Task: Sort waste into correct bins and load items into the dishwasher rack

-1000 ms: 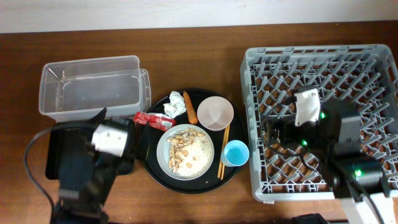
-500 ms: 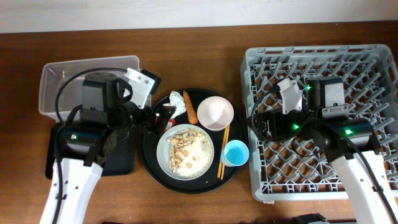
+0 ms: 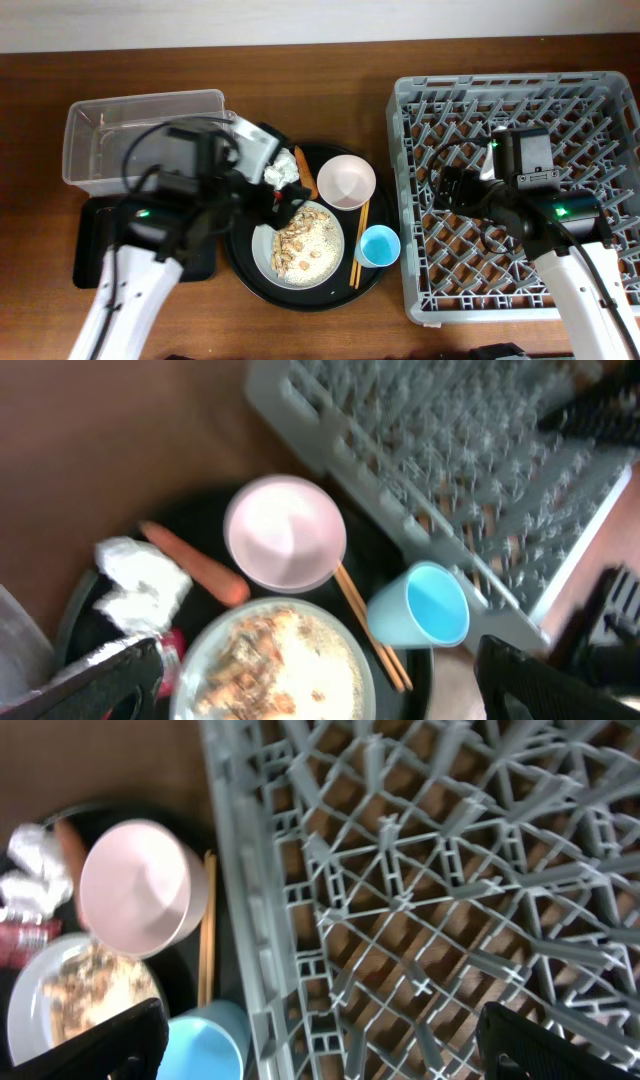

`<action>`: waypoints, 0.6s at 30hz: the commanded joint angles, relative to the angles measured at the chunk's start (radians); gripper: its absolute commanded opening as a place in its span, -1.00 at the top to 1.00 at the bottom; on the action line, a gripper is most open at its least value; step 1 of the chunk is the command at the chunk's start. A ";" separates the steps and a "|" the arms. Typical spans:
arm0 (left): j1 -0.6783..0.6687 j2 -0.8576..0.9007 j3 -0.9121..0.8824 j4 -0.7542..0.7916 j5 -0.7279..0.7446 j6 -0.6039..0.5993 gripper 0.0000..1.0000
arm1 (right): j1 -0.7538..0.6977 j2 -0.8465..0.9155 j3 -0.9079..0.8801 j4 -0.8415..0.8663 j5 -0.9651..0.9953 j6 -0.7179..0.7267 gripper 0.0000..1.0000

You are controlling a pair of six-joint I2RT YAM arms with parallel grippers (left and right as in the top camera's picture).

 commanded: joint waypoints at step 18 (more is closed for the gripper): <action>-0.500 0.455 0.017 0.164 -0.386 -0.072 -0.86 | -0.188 0.022 0.021 -0.051 -0.079 0.043 -0.96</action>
